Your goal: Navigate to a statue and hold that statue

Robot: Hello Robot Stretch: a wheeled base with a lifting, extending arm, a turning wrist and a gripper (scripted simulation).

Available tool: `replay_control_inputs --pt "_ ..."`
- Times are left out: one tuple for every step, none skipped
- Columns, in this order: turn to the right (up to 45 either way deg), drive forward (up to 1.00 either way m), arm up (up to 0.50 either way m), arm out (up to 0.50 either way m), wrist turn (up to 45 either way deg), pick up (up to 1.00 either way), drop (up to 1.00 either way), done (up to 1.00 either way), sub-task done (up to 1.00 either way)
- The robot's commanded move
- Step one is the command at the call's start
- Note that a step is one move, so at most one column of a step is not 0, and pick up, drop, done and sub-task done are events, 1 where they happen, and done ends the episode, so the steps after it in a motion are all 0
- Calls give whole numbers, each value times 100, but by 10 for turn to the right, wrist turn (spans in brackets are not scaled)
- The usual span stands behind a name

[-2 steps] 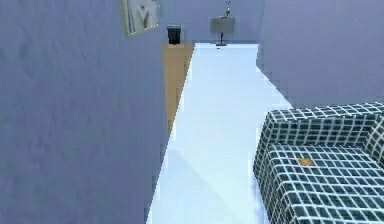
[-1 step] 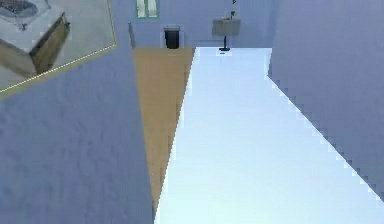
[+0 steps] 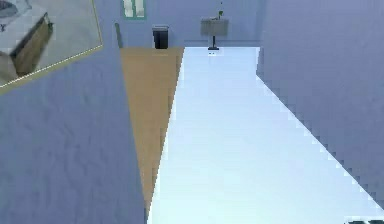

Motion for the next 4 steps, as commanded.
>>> replay_control_inputs --pt "0 100 0 0 0 0 0 0 0" --pt "90 0 0 0 0 0 0 0 0" --pt "0 15 0 0 0 0 0 0 0" --pt "-240 0 0 0 0 0 0 0 0"
